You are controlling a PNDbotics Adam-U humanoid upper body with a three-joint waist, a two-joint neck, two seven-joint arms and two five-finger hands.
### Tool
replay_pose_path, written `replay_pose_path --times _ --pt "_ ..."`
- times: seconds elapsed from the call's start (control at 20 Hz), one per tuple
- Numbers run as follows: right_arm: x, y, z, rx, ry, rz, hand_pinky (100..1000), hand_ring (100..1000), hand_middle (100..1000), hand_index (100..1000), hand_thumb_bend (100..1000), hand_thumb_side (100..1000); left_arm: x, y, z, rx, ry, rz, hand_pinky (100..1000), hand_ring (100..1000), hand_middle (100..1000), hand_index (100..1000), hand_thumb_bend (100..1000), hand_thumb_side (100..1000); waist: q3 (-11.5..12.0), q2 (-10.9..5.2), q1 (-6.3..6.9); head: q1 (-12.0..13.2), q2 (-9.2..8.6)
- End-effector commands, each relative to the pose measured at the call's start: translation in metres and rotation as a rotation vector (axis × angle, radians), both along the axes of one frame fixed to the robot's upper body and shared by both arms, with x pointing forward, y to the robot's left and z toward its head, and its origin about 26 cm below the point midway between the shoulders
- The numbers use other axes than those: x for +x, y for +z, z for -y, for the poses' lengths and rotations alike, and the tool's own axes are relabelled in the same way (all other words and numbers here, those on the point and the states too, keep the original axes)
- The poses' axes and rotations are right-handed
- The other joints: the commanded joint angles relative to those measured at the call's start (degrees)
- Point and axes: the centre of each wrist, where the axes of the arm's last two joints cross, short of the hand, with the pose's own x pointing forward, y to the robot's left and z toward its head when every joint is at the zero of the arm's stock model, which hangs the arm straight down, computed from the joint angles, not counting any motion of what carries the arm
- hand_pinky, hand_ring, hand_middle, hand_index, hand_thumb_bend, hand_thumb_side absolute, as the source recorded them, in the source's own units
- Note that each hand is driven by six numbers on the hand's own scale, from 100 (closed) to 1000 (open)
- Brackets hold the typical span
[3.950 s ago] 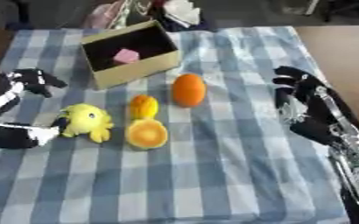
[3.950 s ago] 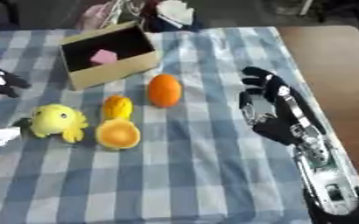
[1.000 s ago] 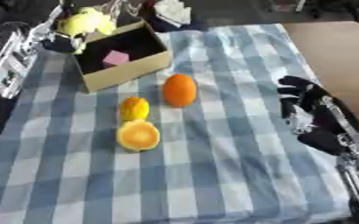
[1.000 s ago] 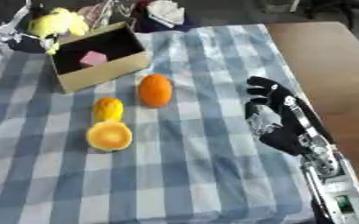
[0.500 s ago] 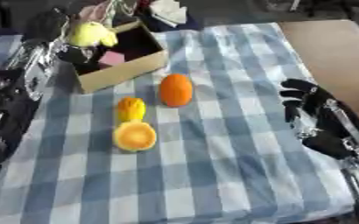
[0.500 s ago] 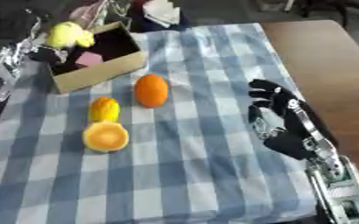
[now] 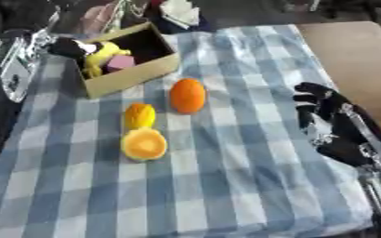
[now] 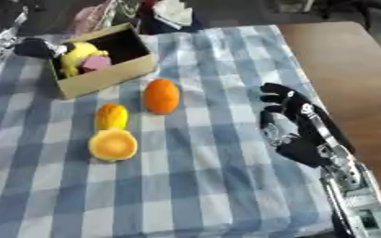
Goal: Pick up objects on the table and place them in the box.
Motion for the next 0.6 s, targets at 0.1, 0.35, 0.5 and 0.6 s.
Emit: replay_pose_path --times 0.1,0.35,0.5,0.6 --pt "0.002 0.009 0.005 -0.011 -0.01 0.03 807 856 860 905 100 365 -0.025 0.036 0.012 0.12 -0.248 -0.055 787 754 756 836 543 465 0.25 -0.03 0.49 -0.62 0.27" --pt "0.002 0.011 0.005 -0.006 -0.013 0.037 806 855 860 905 100 366 -0.045 0.034 0.034 0.301 -0.468 -0.218 783 746 741 822 522 369 0.05 0.05 0.47 -0.83 0.27" --pt "0.002 0.012 0.006 0.002 -0.025 0.043 806 854 857 904 100 365 -0.051 0.024 0.044 0.361 -0.533 -0.293 781 741 734 817 508 333 -0.2 0.09 0.43 -0.78 0.27" --pt "0.002 0.012 0.007 0.009 -0.036 0.047 806 853 852 904 100 366 -0.054 0.018 0.048 0.388 -0.569 -0.333 782 743 735 816 514 310 -0.35 0.1 0.47 -0.79 0.27"
